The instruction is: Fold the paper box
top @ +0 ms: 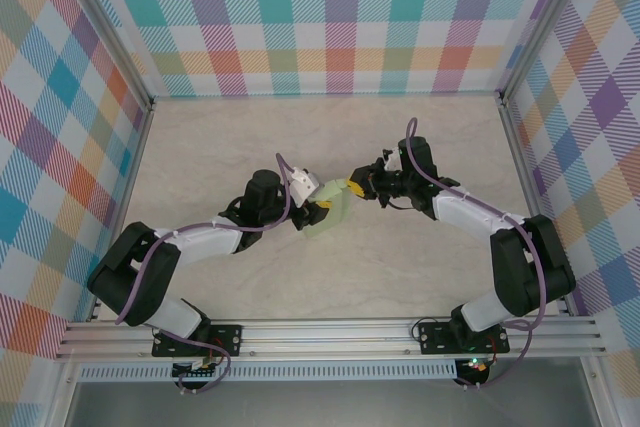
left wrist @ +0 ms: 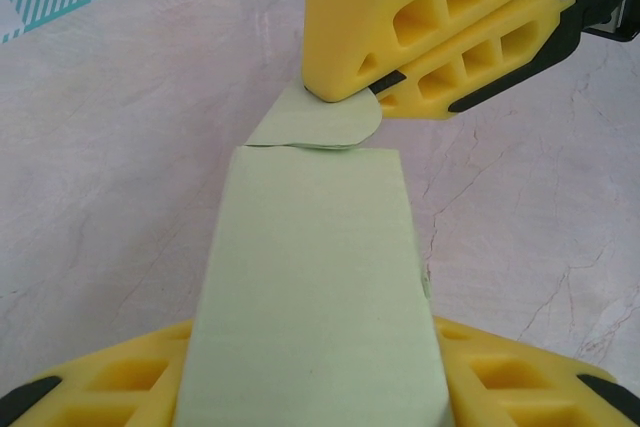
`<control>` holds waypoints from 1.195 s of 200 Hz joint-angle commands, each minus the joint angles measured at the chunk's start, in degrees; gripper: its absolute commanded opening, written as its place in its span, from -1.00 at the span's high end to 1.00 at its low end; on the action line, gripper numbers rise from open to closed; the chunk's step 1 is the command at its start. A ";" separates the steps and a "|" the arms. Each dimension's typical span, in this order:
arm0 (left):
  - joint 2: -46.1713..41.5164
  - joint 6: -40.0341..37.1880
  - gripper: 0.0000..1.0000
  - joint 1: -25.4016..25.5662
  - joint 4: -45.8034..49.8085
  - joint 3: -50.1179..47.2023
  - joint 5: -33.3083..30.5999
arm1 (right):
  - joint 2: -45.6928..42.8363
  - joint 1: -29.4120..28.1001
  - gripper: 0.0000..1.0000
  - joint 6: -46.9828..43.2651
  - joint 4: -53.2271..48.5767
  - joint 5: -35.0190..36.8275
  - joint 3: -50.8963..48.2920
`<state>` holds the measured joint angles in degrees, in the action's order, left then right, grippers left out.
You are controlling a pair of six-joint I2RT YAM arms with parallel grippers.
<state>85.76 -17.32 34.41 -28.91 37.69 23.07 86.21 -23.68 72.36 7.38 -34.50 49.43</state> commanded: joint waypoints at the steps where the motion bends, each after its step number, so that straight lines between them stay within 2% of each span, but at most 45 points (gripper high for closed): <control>1: 1.52 0.14 0.05 0.29 1.37 -1.80 0.51 | 1.32 -0.32 0.83 -3.19 -0.92 0.03 -0.34; 93: 2.40 -0.92 0.05 0.30 0.82 -2.80 1.26 | 2.44 0.32 0.88 -6.47 2.49 -0.17 -2.49; 141: 2.40 -1.47 0.04 0.28 1.44 -2.73 1.89 | 2.10 2.98 0.90 -8.57 1.12 -2.39 -1.22; 239: 3.71 -1.06 0.05 0.28 3.03 -1.42 1.98 | 2.95 1.52 0.92 -7.67 3.60 -3.09 -2.27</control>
<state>87.33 -17.82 34.41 -31.66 36.88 24.01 87.72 -21.47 65.10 11.00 -38.28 48.40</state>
